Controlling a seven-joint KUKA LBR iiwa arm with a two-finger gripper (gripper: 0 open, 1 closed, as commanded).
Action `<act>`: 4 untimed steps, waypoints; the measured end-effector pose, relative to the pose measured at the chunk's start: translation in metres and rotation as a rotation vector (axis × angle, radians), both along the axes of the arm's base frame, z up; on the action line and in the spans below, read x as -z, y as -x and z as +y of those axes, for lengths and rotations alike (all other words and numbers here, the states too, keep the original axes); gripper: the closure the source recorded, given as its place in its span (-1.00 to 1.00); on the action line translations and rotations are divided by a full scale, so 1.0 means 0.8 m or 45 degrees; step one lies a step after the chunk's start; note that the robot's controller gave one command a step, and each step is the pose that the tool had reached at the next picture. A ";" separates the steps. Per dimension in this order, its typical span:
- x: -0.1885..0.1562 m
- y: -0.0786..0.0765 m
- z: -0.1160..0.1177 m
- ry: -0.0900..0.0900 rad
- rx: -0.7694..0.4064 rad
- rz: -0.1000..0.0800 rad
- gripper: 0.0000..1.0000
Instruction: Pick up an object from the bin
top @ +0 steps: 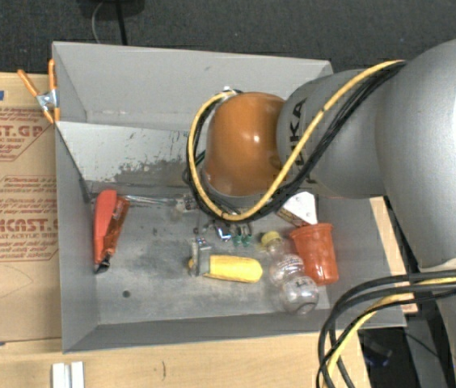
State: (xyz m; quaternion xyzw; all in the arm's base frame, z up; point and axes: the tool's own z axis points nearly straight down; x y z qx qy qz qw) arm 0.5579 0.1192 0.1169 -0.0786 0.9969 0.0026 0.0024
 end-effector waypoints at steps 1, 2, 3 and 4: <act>-0.006 -0.001 -0.029 0.001 0.061 -0.001 -1.00; -0.014 0.012 -0.050 -0.002 0.188 0.002 -1.00; 0.002 0.016 -0.083 0.000 -0.037 -0.005 -1.00; 0.059 0.057 -0.132 -0.003 -0.106 0.000 1.00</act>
Offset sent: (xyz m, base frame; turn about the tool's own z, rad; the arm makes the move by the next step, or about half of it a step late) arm -0.0236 -0.0673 0.0213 0.0354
